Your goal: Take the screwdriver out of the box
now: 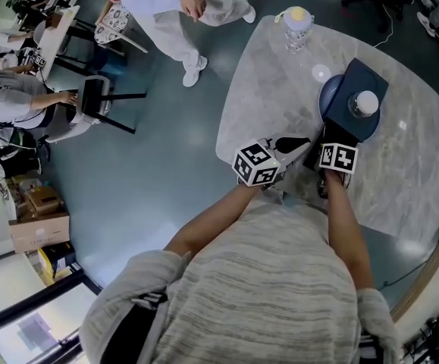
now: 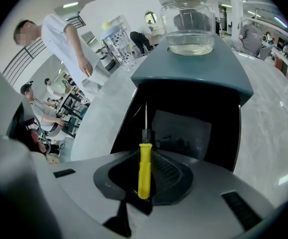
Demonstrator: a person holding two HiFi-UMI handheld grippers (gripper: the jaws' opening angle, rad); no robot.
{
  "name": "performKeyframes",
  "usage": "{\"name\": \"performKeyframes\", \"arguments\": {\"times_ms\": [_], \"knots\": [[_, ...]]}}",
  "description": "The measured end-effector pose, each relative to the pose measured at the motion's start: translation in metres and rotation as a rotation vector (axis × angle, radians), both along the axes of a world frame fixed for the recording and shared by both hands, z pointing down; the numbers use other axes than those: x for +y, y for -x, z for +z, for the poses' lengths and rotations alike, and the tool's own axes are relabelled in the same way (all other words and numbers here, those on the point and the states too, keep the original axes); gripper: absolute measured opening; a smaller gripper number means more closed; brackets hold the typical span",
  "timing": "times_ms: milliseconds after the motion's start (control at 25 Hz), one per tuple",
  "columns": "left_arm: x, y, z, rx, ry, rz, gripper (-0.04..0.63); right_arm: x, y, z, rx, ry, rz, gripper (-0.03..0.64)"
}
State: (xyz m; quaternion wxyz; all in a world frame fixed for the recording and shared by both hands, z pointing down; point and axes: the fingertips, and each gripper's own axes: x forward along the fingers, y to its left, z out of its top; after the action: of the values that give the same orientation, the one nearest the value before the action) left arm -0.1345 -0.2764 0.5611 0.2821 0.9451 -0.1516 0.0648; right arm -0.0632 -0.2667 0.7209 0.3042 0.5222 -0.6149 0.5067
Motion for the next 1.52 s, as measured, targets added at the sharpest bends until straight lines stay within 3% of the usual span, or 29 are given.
{"name": "performKeyframes", "arguments": {"times_ms": [800,1520], "knots": [[0.008,-0.014,-0.003,-0.009,-0.004,-0.005,0.017,0.007,-0.012,-0.032,-0.039,-0.096,-0.025,0.064],[0.023,-0.029,-0.027,-0.007,-0.059,-0.005,0.017,0.009,-0.01,-0.128,-0.185,-0.417,-0.018,0.064]]}}
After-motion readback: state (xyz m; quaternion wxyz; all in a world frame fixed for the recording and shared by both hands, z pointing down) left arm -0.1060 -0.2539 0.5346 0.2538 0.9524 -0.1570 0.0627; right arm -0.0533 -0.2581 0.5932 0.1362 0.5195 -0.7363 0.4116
